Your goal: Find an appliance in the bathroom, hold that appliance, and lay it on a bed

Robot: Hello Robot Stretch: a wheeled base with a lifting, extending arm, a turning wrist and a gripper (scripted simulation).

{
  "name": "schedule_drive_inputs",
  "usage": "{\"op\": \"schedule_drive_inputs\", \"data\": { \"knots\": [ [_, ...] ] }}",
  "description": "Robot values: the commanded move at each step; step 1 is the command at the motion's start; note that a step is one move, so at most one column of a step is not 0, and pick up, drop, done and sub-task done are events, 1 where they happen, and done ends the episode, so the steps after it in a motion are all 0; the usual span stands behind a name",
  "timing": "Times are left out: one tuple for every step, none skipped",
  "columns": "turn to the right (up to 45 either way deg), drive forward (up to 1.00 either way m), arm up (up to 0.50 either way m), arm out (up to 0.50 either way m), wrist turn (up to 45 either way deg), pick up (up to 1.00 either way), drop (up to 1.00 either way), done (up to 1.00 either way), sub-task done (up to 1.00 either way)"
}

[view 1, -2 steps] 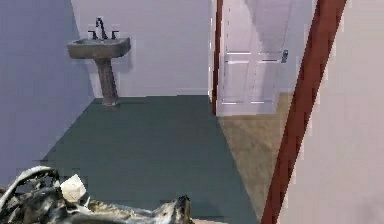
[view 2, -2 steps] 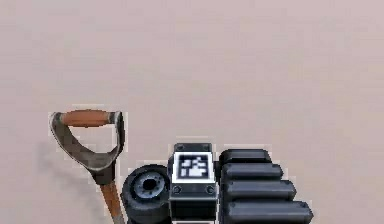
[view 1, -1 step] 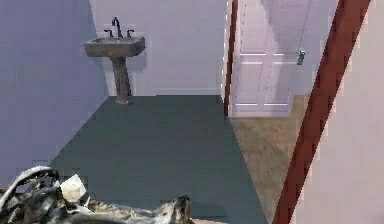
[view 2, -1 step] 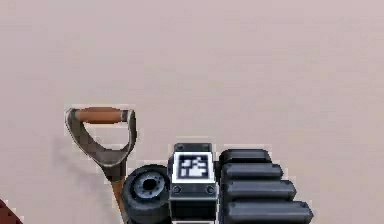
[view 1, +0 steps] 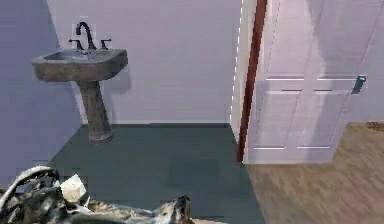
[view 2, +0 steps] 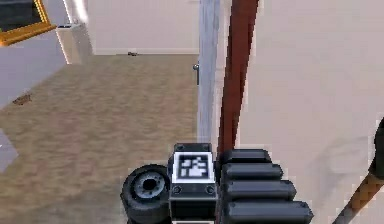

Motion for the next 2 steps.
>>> {"op": "schedule_drive_inputs", "data": {
  "knots": [
    [3.0,0.0,0.0,0.0,0.0,0.0,0.0,0.0,0.0],
    [0.0,0.05,0.0,0.0,0.0,0.0,0.0,0.0,0.0]
  ]
}}
